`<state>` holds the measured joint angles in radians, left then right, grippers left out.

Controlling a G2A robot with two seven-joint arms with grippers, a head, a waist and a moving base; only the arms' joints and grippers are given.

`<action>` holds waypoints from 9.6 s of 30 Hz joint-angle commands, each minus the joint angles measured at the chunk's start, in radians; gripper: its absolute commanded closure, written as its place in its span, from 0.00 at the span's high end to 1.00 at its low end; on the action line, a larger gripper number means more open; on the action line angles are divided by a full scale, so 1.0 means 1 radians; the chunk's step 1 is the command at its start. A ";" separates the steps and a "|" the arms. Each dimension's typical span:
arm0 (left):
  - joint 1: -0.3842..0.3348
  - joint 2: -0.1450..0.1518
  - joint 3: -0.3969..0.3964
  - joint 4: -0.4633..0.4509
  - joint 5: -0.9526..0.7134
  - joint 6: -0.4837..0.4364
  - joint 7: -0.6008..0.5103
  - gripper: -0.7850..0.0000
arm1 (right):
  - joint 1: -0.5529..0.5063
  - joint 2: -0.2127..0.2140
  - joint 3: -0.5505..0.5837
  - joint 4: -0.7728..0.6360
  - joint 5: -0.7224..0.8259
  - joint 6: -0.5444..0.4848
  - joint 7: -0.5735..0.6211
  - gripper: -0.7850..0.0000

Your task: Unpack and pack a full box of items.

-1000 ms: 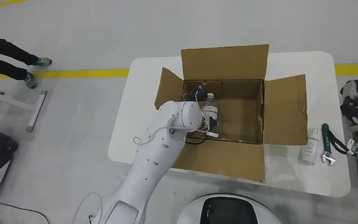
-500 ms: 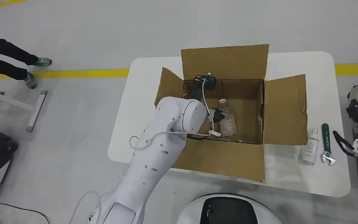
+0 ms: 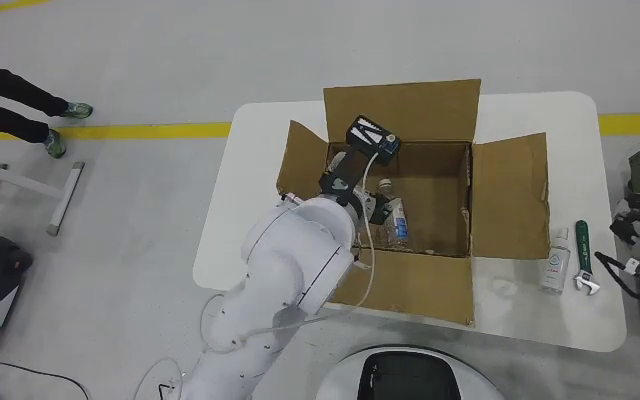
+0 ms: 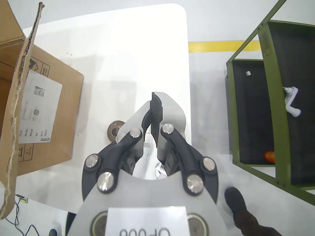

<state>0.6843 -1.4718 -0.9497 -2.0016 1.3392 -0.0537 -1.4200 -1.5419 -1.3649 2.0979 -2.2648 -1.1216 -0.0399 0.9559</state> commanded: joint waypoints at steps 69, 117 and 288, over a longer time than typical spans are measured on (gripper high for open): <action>0.099 0.025 -0.127 -0.140 0.009 -0.104 0.055 1.00 | 0.058 0.034 -0.216 0.091 -0.136 0.266 0.350 0.00; 0.251 0.052 -0.357 -0.281 0.164 -0.043 0.168 1.00 | 0.496 0.081 -0.899 0.224 -0.203 0.444 0.260 0.00; 0.251 0.052 -0.357 -0.281 0.164 -0.043 0.168 1.00 | 0.498 0.159 -0.114 0.001 0.209 0.305 0.467 0.00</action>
<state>0.9352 -1.4195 -1.3070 -2.2828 1.5031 -0.0969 -1.2525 -1.0477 -1.2070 1.9893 -2.2331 -0.9450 0.2712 1.4225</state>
